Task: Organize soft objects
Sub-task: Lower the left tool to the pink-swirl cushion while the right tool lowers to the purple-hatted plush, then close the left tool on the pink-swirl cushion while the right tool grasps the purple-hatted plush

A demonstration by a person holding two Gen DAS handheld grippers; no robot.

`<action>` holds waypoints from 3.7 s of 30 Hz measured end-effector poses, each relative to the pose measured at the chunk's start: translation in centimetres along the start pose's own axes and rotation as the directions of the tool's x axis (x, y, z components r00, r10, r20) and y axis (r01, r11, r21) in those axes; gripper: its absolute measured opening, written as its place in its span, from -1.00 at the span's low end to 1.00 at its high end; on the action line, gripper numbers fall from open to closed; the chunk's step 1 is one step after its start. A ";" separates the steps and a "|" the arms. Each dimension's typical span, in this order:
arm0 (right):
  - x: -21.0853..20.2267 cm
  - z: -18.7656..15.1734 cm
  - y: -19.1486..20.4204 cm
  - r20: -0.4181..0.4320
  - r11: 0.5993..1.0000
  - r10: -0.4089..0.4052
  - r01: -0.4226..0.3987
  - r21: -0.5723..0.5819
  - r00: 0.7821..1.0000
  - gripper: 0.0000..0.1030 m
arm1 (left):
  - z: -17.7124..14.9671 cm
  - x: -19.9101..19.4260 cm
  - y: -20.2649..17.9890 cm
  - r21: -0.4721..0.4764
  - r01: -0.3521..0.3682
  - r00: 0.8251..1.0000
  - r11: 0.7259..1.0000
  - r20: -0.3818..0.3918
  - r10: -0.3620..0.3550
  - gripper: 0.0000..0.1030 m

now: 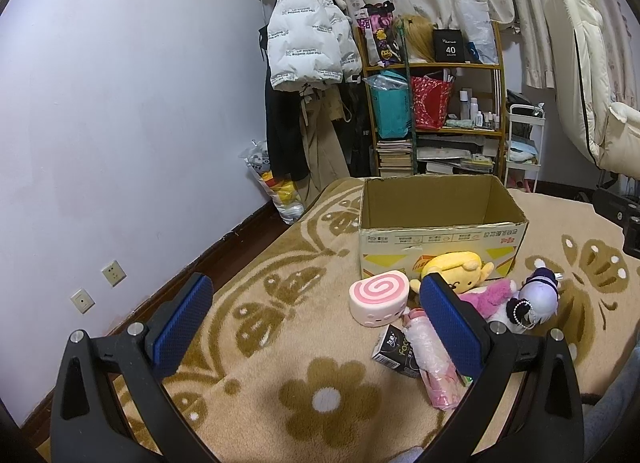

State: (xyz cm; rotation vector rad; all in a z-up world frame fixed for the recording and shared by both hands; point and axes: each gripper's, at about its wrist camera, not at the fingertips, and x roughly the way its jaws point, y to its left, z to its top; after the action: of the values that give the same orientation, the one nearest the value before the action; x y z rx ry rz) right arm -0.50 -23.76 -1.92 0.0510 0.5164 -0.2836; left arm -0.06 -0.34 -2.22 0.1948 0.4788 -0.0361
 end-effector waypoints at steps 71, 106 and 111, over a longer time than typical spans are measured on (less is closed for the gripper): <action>20.4 -5.8 -6.4 -0.662 0.939 0.122 0.130 0.318 0.740 0.82 | -0.2 22.7 -5.0 -0.050 0.139 0.867 0.989 -0.476 -0.146 0.98; 23.2 -3.5 -4.5 -0.605 0.969 0.147 0.009 0.246 0.782 0.18 | -2.1 22.2 -2.8 -0.171 0.160 0.812 0.972 -0.537 -0.228 0.01; 23.1 -3.9 -5.6 -0.596 0.969 0.157 -0.005 0.248 0.788 0.18 | -2.0 20.4 -2.6 -0.120 0.151 0.840 0.981 -0.508 -0.191 0.01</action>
State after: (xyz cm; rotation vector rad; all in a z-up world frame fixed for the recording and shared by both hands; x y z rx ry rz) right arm 15.28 -34.54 -16.62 0.4091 1.1294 -0.2375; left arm 16.96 -2.31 -13.83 0.0828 1.0386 -0.1437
